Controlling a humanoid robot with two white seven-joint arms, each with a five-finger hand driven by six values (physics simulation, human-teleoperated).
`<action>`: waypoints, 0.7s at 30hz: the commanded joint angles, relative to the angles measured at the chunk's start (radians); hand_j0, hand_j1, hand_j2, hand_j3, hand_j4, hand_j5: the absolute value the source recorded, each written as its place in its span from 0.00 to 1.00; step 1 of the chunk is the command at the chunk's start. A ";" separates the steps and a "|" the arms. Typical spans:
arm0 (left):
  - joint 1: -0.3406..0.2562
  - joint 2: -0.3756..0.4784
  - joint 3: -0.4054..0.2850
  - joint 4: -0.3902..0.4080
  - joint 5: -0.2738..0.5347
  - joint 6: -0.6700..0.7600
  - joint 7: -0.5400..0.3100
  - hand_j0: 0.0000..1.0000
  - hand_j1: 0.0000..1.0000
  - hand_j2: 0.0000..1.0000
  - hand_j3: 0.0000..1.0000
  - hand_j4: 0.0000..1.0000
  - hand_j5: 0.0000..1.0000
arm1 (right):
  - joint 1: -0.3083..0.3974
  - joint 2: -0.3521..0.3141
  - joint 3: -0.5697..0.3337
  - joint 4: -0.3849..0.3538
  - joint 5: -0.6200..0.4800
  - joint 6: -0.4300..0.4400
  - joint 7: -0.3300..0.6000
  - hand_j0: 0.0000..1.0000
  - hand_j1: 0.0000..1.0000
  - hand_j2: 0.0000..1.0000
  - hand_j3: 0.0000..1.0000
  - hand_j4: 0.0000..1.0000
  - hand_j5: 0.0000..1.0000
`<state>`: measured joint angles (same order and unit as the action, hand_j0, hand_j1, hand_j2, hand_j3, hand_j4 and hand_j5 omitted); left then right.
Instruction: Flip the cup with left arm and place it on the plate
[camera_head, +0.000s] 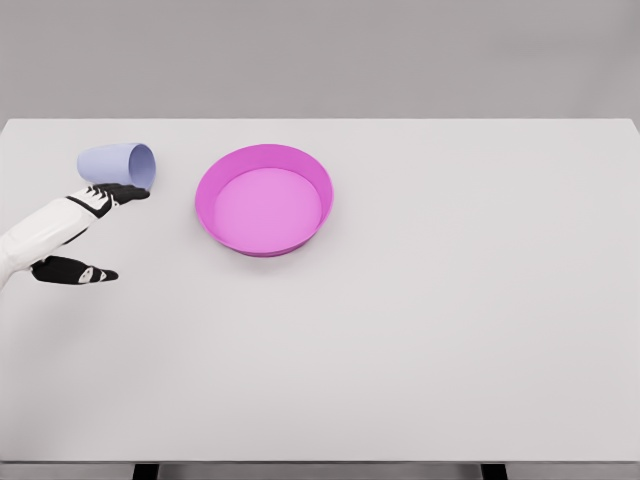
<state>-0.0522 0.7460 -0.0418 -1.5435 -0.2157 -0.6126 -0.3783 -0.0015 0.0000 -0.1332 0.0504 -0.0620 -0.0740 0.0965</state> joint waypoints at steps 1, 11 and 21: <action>0.000 0.001 0.000 0.000 0.006 0.002 -0.001 1.00 1.00 1.00 1.00 1.00 1.00 | 0.003 0.000 0.001 0.000 -0.002 -0.003 0.000 1.00 1.00 1.00 1.00 1.00 1.00; -0.132 -0.005 -0.009 0.189 -0.001 0.002 -0.004 1.00 1.00 1.00 1.00 1.00 1.00 | 0.000 0.000 0.001 0.003 -0.002 0.000 0.000 1.00 1.00 1.00 1.00 1.00 1.00; -0.408 0.006 -0.385 0.336 -0.001 0.002 -0.024 1.00 1.00 1.00 1.00 1.00 1.00 | 0.003 0.000 0.001 0.003 -0.002 0.000 0.000 1.00 1.00 1.00 1.00 1.00 1.00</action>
<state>-0.4723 0.7493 -0.3301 -1.2448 -0.2192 -0.6118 -0.4011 0.0015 0.0000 -0.1319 0.0537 -0.0644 -0.0736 0.0965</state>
